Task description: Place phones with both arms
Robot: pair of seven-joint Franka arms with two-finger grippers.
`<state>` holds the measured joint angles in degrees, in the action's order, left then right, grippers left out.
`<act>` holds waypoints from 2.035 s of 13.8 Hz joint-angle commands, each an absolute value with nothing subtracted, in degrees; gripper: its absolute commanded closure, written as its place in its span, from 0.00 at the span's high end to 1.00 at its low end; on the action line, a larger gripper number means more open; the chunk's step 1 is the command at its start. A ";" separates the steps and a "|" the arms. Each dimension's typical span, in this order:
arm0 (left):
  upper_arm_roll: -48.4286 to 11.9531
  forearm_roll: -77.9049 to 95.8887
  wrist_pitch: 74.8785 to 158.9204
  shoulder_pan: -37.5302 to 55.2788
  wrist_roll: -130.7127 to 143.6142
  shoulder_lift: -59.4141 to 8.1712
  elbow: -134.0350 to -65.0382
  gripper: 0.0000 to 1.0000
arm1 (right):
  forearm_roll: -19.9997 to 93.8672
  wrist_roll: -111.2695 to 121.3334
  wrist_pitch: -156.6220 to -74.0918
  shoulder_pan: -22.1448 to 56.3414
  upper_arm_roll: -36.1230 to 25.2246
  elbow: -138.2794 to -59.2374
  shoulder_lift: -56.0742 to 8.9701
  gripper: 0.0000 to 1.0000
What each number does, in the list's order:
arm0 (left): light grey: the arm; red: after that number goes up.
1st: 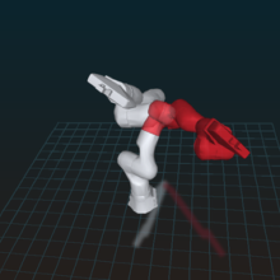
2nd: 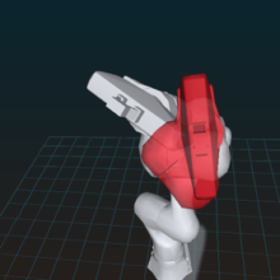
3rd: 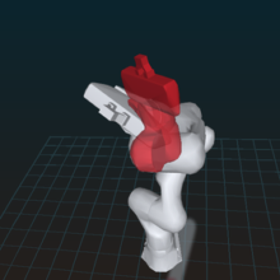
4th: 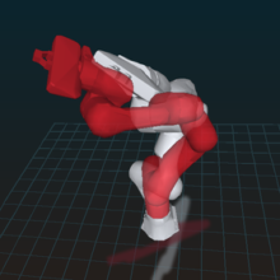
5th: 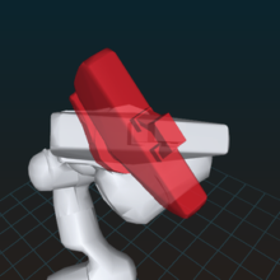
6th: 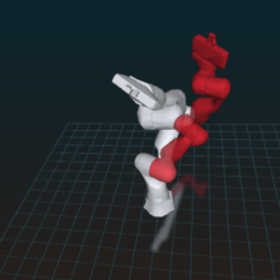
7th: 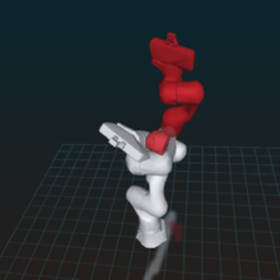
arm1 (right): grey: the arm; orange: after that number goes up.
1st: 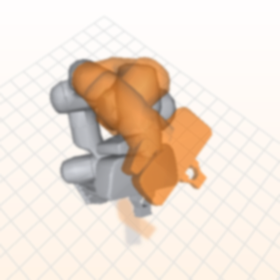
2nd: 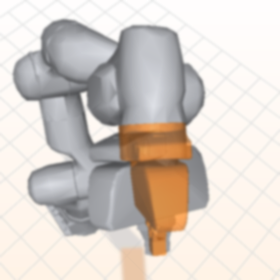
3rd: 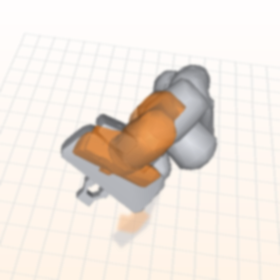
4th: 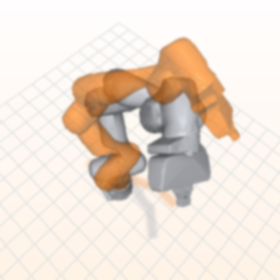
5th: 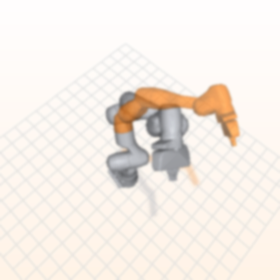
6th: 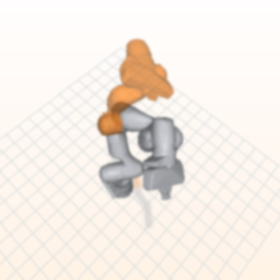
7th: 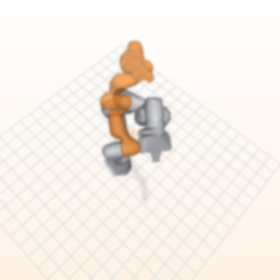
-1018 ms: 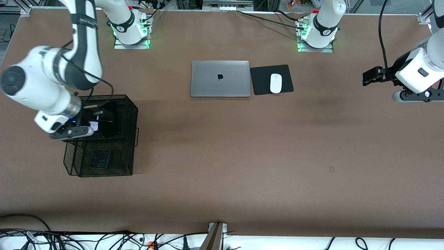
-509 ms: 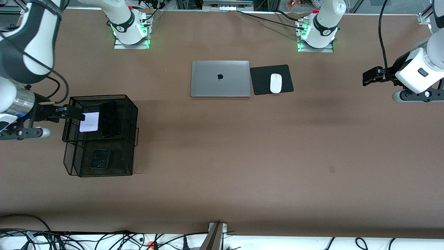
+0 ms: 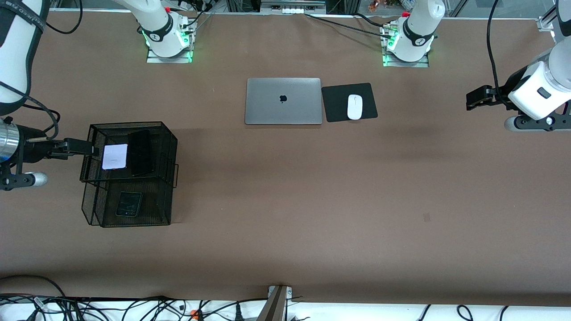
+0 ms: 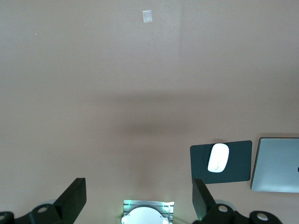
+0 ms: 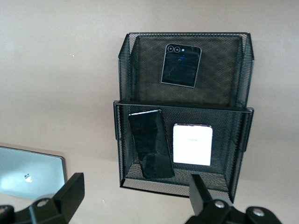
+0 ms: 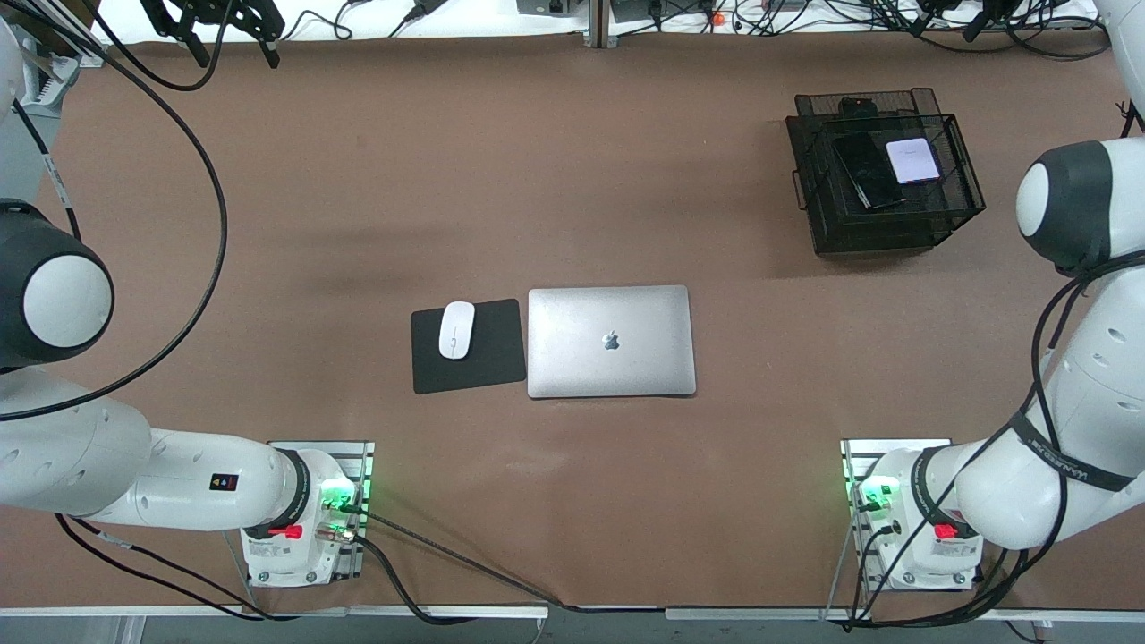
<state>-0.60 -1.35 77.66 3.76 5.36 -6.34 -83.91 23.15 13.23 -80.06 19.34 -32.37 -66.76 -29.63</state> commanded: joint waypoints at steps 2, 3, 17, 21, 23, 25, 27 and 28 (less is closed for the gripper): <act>-0.79 -0.09 78.22 3.25 4.75 -5.63 -84.64 1.00 | 11.48 4.42 -79.27 9.61 -16.15 -63.90 -28.57 1.00; -0.79 -0.09 78.31 3.25 4.75 -5.63 -84.64 1.00 | 4.73 2.65 -80.41 4.97 -7.64 -63.90 -27.61 1.00; -0.79 -0.09 78.22 3.25 4.57 -5.63 -84.64 1.00 | -0.09 -5.18 -106.87 -0.09 1.32 -92.11 -11.95 1.00; -0.79 -0.09 78.22 3.25 4.57 -5.63 -84.64 1.00 | -0.09 -5.19 -107.05 -0.17 1.32 -92.02 -12.48 1.00; -0.79 -0.09 78.22 3.25 4.48 -5.63 -84.64 1.00 | -0.09 -5.19 -107.05 -0.18 1.32 -92.02 -12.57 1.00; -0.79 -0.09 78.22 3.25 4.48 -5.63 -84.64 1.00 | 0.00 -5.36 -106.88 -0.18 1.32 -92.02 -12.48 1.00; -0.79 -0.09 78.22 3.25 4.48 -5.63 -84.64 1.00 | 0.00 -5.45 -106.79 -0.09 1.32 -91.93 -12.31 1.00; -0.79 -0.09 78.22 3.25 4.48 -5.63 -84.64 1.00 | -0.09 -6.75 -106.87 -0.09 1.41 -91.93 -12.13 1.00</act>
